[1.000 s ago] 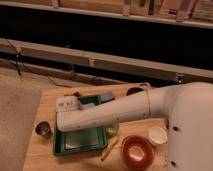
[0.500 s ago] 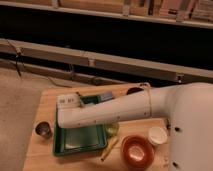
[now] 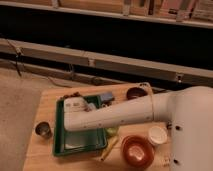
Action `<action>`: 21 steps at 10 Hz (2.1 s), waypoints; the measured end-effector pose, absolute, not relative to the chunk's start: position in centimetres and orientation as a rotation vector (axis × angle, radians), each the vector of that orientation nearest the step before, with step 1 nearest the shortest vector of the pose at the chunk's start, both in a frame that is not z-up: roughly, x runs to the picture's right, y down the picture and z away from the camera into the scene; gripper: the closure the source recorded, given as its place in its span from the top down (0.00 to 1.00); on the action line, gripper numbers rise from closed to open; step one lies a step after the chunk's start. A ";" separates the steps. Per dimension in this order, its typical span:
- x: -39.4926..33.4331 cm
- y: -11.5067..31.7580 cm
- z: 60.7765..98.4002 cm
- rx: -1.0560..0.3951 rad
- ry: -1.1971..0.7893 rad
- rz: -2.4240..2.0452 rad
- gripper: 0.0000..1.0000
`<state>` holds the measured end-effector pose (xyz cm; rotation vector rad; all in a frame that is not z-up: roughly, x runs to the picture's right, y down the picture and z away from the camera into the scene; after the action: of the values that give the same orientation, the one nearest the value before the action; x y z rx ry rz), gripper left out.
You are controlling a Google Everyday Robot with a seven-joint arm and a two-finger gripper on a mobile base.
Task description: Place apple in purple bowl
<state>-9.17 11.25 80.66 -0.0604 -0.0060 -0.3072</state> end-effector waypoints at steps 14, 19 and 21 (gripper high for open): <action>-6.4 14.1 84.7 -0.179 -0.030 -0.132 0.77; -6.3 14.5 85.4 -0.198 -0.037 -0.127 0.28; -6.3 14.5 85.4 -0.200 -0.041 -0.129 0.08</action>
<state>-6.32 14.47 85.44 -0.1995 -0.0413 -0.1291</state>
